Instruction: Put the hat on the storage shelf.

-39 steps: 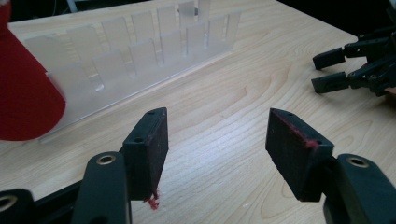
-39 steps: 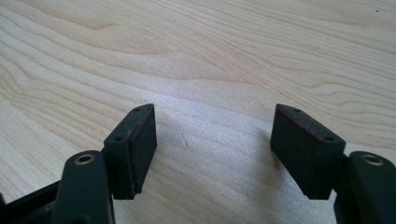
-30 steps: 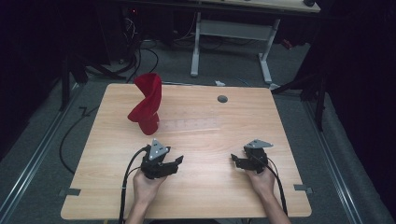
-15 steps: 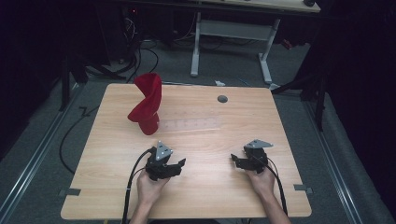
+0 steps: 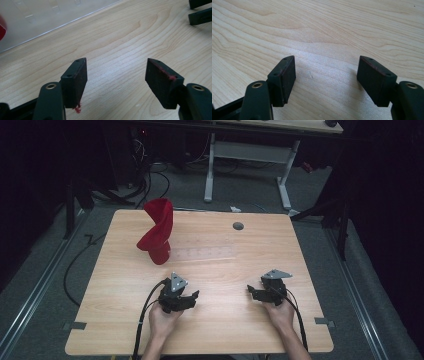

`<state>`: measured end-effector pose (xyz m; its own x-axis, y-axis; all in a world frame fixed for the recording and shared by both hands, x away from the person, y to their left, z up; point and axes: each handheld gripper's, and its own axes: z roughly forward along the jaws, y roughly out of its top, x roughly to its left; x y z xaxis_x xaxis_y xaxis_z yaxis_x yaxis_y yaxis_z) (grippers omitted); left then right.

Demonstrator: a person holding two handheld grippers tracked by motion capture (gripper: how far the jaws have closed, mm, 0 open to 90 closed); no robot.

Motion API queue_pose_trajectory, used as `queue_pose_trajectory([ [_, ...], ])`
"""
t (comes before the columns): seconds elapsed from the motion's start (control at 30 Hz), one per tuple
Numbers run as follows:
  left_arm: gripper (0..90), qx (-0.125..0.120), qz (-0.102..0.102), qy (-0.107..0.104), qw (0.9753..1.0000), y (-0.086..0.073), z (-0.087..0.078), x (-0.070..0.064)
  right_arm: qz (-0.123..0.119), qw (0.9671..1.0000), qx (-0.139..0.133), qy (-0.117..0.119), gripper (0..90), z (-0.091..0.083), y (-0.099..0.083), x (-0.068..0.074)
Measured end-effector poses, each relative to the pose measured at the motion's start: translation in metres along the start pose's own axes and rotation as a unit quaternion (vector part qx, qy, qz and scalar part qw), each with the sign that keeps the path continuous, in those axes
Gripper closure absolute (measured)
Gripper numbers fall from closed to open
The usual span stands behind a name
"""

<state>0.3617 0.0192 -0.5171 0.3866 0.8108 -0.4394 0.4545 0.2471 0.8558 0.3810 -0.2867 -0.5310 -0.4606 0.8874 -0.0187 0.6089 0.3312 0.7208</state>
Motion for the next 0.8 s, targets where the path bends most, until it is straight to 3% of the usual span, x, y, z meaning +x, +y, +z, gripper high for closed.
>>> queue_pose_trajectory([
  [0.33,33.8,0.006,0.016,0.024,0.9996,-0.007,0.009,0.006,0.0,1.0,0.0,0.0,31.6,0.0,0.0,0.0],
  [0.8,33.5,0.009,0.018,0.04,0.999,-0.01,0.016,0.012,0.0,1.0,0.0,0.0,31.7,0.0,0.0,0.0],
])
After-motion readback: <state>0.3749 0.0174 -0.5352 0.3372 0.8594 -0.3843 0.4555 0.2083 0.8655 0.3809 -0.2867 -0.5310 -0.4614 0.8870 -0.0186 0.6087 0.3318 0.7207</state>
